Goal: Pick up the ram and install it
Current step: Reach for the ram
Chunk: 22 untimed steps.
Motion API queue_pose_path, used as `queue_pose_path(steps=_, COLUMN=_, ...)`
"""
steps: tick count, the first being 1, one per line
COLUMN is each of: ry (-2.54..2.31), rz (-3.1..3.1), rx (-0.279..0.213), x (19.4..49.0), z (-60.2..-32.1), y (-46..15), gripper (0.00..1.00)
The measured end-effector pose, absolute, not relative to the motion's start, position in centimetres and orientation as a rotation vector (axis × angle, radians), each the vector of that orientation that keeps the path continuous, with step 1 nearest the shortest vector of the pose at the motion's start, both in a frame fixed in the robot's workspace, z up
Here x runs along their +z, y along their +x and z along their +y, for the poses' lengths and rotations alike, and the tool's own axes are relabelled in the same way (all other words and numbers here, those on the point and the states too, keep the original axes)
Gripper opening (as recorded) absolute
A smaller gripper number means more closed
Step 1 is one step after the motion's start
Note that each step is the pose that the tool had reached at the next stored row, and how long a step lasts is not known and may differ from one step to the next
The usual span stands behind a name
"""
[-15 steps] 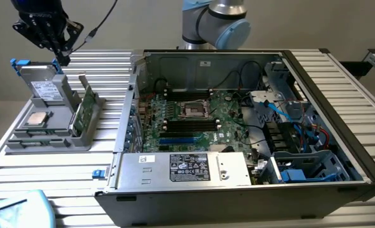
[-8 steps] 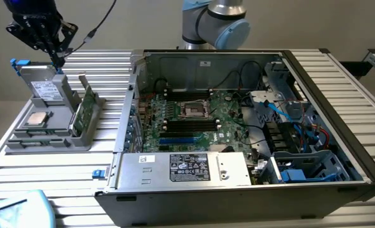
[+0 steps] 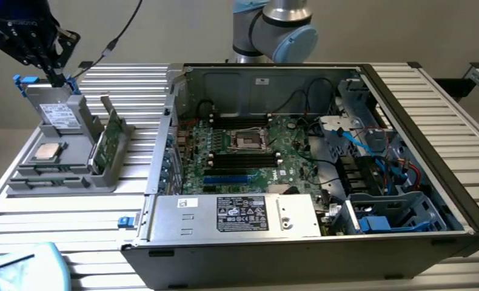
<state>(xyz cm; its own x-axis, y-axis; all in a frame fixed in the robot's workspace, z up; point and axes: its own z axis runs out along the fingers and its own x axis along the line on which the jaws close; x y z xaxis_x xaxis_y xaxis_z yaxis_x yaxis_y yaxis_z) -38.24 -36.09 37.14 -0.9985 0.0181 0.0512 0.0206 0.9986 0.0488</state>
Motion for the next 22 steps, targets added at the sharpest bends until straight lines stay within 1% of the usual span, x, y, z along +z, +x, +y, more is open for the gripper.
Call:
queue_pose_path(steps=10, ry=-0.030, rz=-3.090, rx=-0.086, x=37.1, z=-37.3, y=-41.4, gripper=0.11)
queue_pose_path(steps=22, ry=-0.029, rz=-3.089, rx=-0.102, x=37.1, z=-40.4, y=-42.3, gripper=0.11)
